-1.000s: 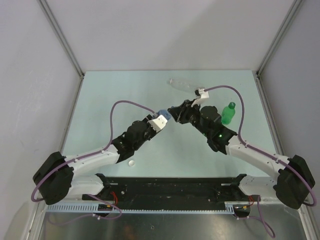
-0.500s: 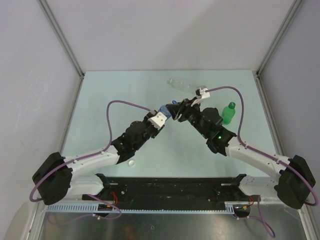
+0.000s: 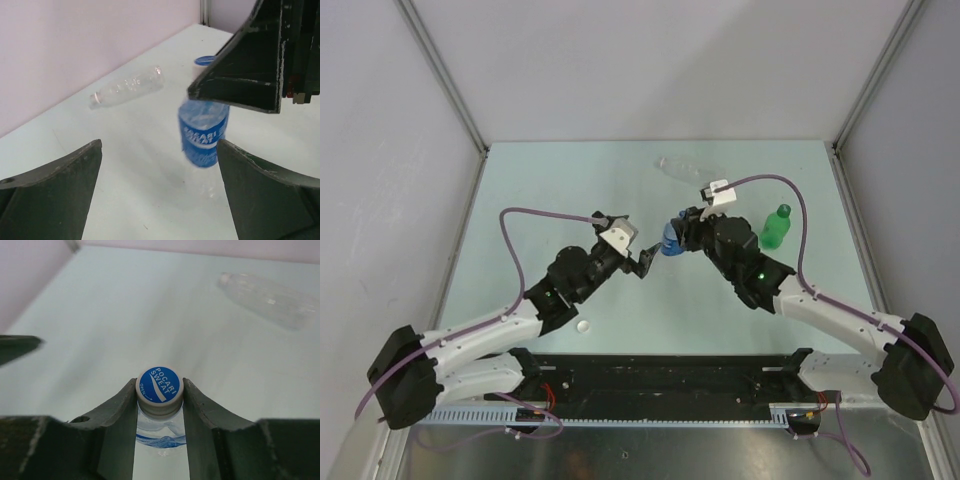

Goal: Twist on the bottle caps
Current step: Place the plastic bottle at the center of the board.

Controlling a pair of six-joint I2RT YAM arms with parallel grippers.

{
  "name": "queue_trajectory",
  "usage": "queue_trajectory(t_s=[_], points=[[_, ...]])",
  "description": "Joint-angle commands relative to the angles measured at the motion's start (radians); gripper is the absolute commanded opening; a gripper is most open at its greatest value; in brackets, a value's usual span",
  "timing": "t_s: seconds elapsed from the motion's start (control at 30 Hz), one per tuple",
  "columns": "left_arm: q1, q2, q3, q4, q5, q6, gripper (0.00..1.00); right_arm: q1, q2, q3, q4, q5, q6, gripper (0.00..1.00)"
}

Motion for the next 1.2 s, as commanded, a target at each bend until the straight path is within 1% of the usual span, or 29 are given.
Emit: queue_trajectory(t_s=[0.0,0.07,0.27,0.47,0.53,0.63,0.73,0.8,0.93,1.17], points=[[0.000,-0.049,-0.038,0.052,0.013,-0.087,0.99,0.003,-0.105,-0.011,-0.151,0.264,-0.119,0.20],[0.005,-0.060,-0.045,0.039,-0.002,-0.119,0.99,-0.008,-0.156,-0.046,-0.182,0.347,-0.118,0.19],[0.042,-0.085,-0.057,-0.011,-0.039,-0.214,0.99,-0.108,-0.330,-0.182,-0.227,0.478,-0.076,0.20],[0.082,-0.113,-0.067,-0.036,-0.055,-0.290,0.99,-0.243,-0.481,-0.288,-0.208,0.536,-0.130,0.24],[0.093,-0.116,-0.065,-0.052,-0.059,-0.316,0.99,-0.286,-0.516,-0.313,-0.211,0.529,-0.129,0.25],[0.107,-0.119,-0.057,-0.083,-0.066,-0.355,0.99,-0.333,-0.549,-0.335,-0.221,0.494,-0.120,0.31],[0.116,-0.122,-0.054,-0.103,-0.085,-0.380,0.99,-0.351,-0.561,-0.344,-0.227,0.474,-0.116,0.36],[0.121,-0.124,-0.051,-0.118,-0.100,-0.389,1.00,-0.354,-0.563,-0.345,-0.261,0.472,-0.115,0.43],[0.125,-0.127,-0.050,-0.138,-0.141,-0.402,0.99,-0.356,-0.563,-0.349,-0.300,0.477,-0.092,0.52],[0.125,-0.140,-0.059,-0.161,-0.181,-0.415,0.99,-0.356,-0.591,-0.350,-0.316,0.480,-0.047,0.71]])
